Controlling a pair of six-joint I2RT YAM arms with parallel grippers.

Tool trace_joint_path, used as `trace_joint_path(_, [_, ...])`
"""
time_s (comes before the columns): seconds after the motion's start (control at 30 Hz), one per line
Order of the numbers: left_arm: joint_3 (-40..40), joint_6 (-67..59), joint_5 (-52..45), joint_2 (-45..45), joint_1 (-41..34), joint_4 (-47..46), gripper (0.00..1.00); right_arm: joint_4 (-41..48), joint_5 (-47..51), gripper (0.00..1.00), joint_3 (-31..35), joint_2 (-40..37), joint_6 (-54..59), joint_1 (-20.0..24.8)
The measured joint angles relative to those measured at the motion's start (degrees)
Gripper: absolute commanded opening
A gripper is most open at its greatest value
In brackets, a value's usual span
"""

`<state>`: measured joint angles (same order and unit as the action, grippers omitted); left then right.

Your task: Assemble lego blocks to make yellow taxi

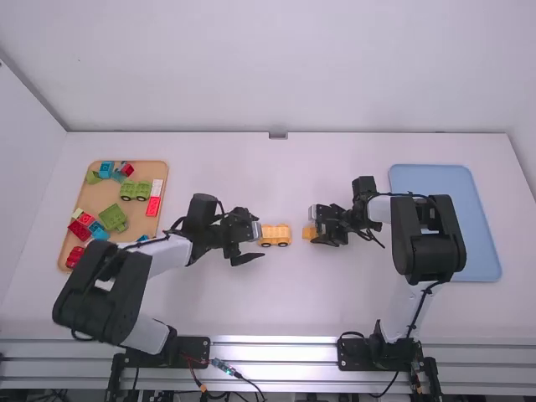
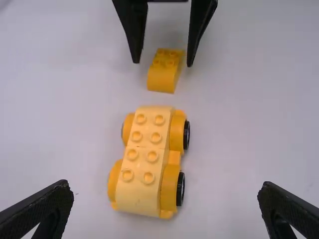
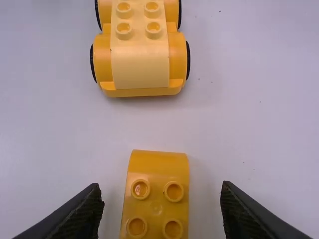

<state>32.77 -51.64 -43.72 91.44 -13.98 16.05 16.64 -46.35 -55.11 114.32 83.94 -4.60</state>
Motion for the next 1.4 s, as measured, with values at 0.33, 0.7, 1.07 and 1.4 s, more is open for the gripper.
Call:
trace_joint_path(0.33, [12.74,-7.54,-5.88,15.65,-0.02,-8.50,0.99,1.33,0.00,0.63,0.00,0.00,0.04,0.00])
trace_joint_path(0.7, [11.65,-6.56,-8.48,20.02,0.00,4.96,0.99,1.46,0.04,0.63,0.00,0.00,0.07,0.00])
trace_joint_path(1.07, [9.38,-2.58,-10.99,22.10,0.00,8.79,1.00,1.44,0.02,0.62,0.00,0.00,0.04,-0.02])
trace_joint_path(1.4, [10.97,-0.66,-11.21,26.69,0.00,9.57,0.99,1.46,0.02,0.62,0.00,0.02,0.04,0.00])
